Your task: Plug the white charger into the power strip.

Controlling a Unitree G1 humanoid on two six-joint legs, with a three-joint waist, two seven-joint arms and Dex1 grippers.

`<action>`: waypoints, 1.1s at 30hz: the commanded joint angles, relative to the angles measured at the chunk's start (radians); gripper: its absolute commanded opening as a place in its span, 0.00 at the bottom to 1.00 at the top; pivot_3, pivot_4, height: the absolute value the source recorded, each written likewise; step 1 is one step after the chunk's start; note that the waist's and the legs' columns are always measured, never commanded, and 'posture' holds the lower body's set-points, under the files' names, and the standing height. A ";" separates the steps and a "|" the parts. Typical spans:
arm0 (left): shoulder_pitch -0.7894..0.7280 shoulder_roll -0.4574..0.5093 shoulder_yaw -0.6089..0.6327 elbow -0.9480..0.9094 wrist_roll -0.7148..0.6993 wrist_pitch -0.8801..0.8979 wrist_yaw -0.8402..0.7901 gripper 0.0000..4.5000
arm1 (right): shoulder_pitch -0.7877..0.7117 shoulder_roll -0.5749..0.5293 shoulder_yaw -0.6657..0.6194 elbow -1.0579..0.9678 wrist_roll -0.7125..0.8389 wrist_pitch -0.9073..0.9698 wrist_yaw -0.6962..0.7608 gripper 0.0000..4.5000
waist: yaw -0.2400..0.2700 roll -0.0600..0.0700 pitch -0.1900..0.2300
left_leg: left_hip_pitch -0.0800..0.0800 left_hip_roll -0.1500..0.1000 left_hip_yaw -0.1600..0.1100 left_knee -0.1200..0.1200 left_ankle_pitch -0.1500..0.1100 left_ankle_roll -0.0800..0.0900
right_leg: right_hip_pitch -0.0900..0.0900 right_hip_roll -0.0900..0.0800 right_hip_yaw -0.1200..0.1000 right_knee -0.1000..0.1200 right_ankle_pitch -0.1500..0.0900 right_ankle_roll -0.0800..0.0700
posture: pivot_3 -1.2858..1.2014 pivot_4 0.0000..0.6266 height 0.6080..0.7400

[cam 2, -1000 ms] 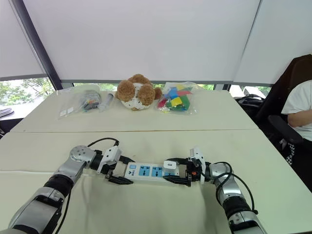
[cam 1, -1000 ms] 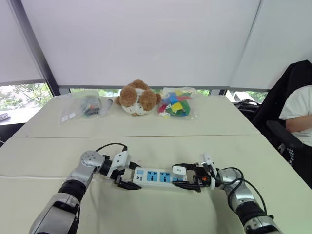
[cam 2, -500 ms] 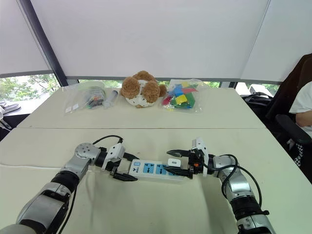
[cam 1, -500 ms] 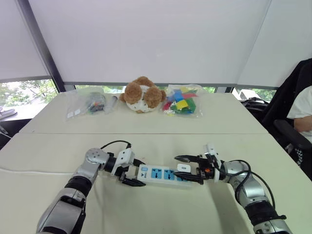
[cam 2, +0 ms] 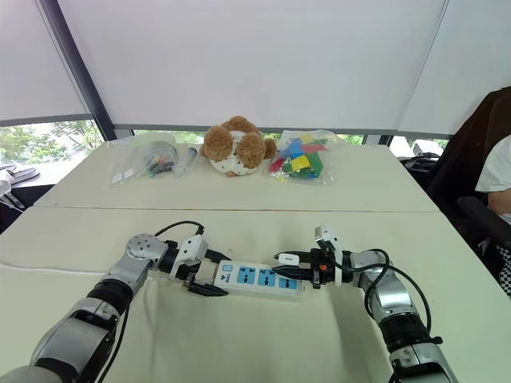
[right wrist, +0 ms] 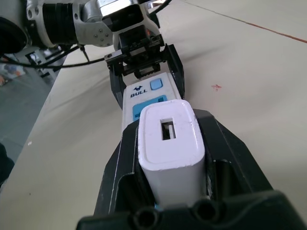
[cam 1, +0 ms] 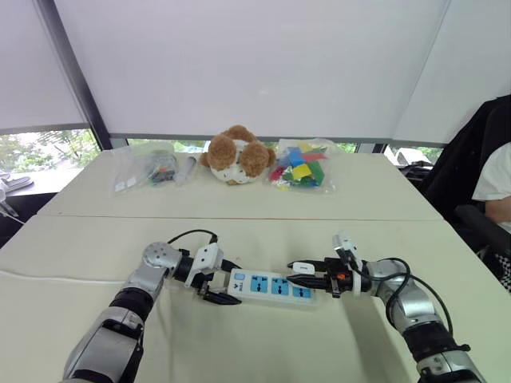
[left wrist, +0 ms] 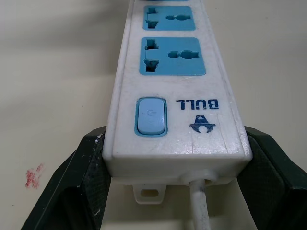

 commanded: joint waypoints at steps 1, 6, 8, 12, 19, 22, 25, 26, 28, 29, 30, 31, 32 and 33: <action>0.017 0.007 -0.011 0.022 0.047 0.013 0.027 0.67 | 0.013 0.001 0.035 0.091 -0.057 -0.024 0.012 0.18 | 0.000 0.000 0.000 | 0.000 0.000 0.000 0.000 0.000 0.000 | 0.000 0.000 0.000 0.000 0.000 0.000 | 0.52 0.24 0.99; 0.025 0.008 -0.010 0.014 0.045 0.019 0.030 0.67 | -0.006 0.005 0.039 0.172 -0.066 -0.059 0.013 0.18 | -0.001 0.000 -0.001 | 0.001 0.000 0.000 0.001 0.000 0.000 | 0.002 0.000 0.000 0.000 0.000 0.000 | 0.52 0.24 0.99; 0.026 0.009 -0.010 0.015 0.045 0.019 0.032 0.67 | -0.018 0.001 0.031 0.182 -0.055 -0.052 0.015 0.18 | -0.001 0.000 -0.001 | 0.003 0.000 0.000 0.001 0.000 0.000 | 0.003 0.000 0.000 0.000 0.000 -0.001 | 0.52 0.24 0.99; 0.024 0.008 -0.011 0.024 0.048 0.019 0.038 0.67 | -0.031 -0.008 -0.005 0.148 -0.023 -0.042 0.007 0.51 | 0.002 -0.001 0.000 | 0.004 0.000 0.000 0.002 0.000 0.000 | 0.005 0.000 0.000 0.000 -0.001 -0.003 | 0.52 0.24 0.99; 0.021 0.009 0.010 0.036 0.045 0.026 0.062 0.67 | 0.066 -0.081 -0.103 -0.310 0.091 0.097 -0.095 0.96 | 0.005 0.004 0.002 | 0.000 0.000 -0.001 0.001 0.000 0.000 | -0.001 0.000 0.001 0.001 0.000 0.000 | 0.52 0.24 0.99; 0.010 -0.007 0.041 0.045 0.028 0.052 0.106 0.67 | 0.168 -0.155 -0.159 -0.458 0.130 0.193 -0.141 0.96 | 0.010 0.004 0.003 | -0.001 0.000 -0.002 0.001 0.000 0.000 | -0.001 0.000 0.000 0.001 0.000 0.000 | 0.52 0.24 0.99; -0.006 -0.011 0.071 0.050 0.006 0.091 0.130 0.97 | 0.278 -0.226 -0.242 -0.536 0.154 0.245 -0.179 0.97 | 0.008 0.002 0.004 | -0.001 0.000 -0.002 0.002 0.000 -0.001 | 0.000 0.000 0.000 0.000 -0.001 -0.002 | 0.52 0.24 0.99; -0.010 -0.010 0.079 0.050 0.000 0.105 0.132 0.98 | 0.305 -0.244 -0.266 -0.550 0.163 0.257 -0.188 0.97 | 0.006 0.002 0.004 | -0.002 -0.001 -0.001 0.002 0.001 -0.001 | -0.001 0.000 0.000 0.000 -0.001 -0.001 | 0.52 0.24 0.99; -0.007 -0.001 0.093 0.033 -0.007 0.112 0.137 0.98 | 0.356 -0.280 -0.316 -0.581 0.183 0.288 -0.202 0.97 | 0.002 0.003 0.005 | -0.001 -0.001 -0.001 0.002 0.001 -0.001 | -0.001 0.000 0.001 0.000 0.000 -0.001 | 0.52 0.24 0.99; -0.004 0.002 0.098 0.026 -0.006 0.110 0.139 0.98 | 0.371 -0.290 -0.329 -0.592 0.190 0.298 -0.208 0.97 | 0.001 0.003 0.006 | -0.001 -0.001 -0.001 0.002 0.001 -0.001 | -0.002 0.000 0.001 0.000 0.000 -0.001 | 0.52 0.24 0.99; 0.004 0.005 0.103 0.011 -0.009 0.108 0.142 0.98 | 0.388 -0.299 -0.344 -0.603 0.197 0.306 -0.212 0.97 | -0.001 0.002 0.007 | -0.001 -0.001 -0.001 0.002 0.001 -0.001 | -0.002 0.001 0.001 0.000 0.000 -0.001 | 0.52 0.24 0.99; 0.033 0.032 0.119 -0.055 -0.036 0.171 0.126 0.98 | 0.430 -0.309 -0.372 -0.629 0.214 0.333 -0.224 0.97 | -0.001 0.001 0.008 | -0.001 -0.001 -0.001 0.002 0.001 -0.001 | -0.002 0.001 0.002 0.000 0.000 0.000 | 0.52 0.24 0.99; 0.066 0.066 0.134 -0.123 -0.054 0.205 0.119 0.98 | 0.473 -0.309 -0.394 -0.649 0.222 0.351 -0.239 0.97 | -0.001 0.000 0.008 | -0.002 0.000 -0.002 0.001 0.001 -0.001 | -0.003 0.002 0.002 0.000 0.000 0.000 | 0.52 0.24 0.99; 0.097 0.099 0.150 -0.192 -0.073 0.258 0.116 0.98 | 0.511 -0.305 -0.411 -0.664 0.228 0.365 -0.254 0.97 | -0.002 -0.001 0.009 | -0.002 0.000 -0.002 -0.001 0.001 -0.001 | -0.004 0.003 0.002 0.000 0.001 0.002 | 0.52 0.24 0.99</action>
